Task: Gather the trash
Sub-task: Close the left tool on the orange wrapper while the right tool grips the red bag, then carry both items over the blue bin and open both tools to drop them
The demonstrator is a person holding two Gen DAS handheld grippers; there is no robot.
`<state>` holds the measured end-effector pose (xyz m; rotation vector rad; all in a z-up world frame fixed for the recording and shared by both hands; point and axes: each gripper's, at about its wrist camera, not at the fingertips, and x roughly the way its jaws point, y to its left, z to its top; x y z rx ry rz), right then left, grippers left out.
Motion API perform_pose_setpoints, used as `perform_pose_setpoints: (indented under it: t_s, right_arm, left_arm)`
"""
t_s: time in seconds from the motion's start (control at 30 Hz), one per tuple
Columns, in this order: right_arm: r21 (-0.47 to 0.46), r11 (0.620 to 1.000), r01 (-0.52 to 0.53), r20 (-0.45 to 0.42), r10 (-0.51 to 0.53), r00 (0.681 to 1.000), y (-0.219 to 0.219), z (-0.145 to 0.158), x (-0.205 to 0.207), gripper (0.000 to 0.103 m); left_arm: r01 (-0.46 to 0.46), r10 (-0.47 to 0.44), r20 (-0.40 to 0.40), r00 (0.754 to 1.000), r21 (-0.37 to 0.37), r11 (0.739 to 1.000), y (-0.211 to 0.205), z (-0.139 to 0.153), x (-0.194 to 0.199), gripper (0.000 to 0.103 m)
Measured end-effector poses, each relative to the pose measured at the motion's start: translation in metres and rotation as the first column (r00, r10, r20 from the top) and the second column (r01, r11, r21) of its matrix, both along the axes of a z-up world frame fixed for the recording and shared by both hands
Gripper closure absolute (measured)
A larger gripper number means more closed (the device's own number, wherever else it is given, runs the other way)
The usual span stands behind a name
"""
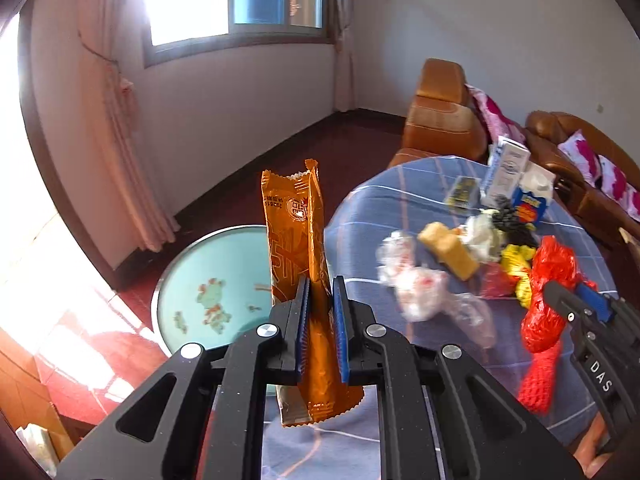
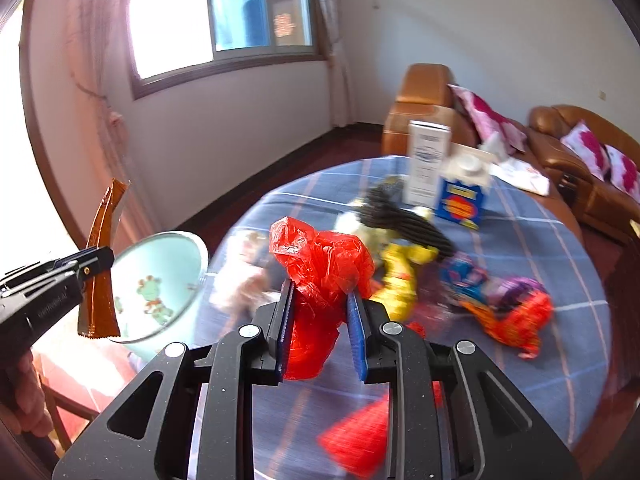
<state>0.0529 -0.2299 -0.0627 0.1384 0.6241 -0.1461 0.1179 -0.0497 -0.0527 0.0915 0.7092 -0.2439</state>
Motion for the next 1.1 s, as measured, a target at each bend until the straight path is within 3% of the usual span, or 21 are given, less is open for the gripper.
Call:
perform_pose_setpoints:
  t_s: [0.53,1.1]
  right_arm:
    - [0.004,0.973,-0.232,-0.029,0.232,0.972,0.109,-0.003,0.072,0.078]
    - [0.093,0.937,-0.337,-0.211,0.350,0.913,0.148,-0.059,0.148,0.077]
  left_arm:
    - [-0.187,0.190,-0.037,0.981,0.059,0.981,0.082,-0.025,0.030,0.091]
    - [-0.194,0.210,-0.143,0.967,0.117,0.974,0.095,-0.068,0.067,0.091]
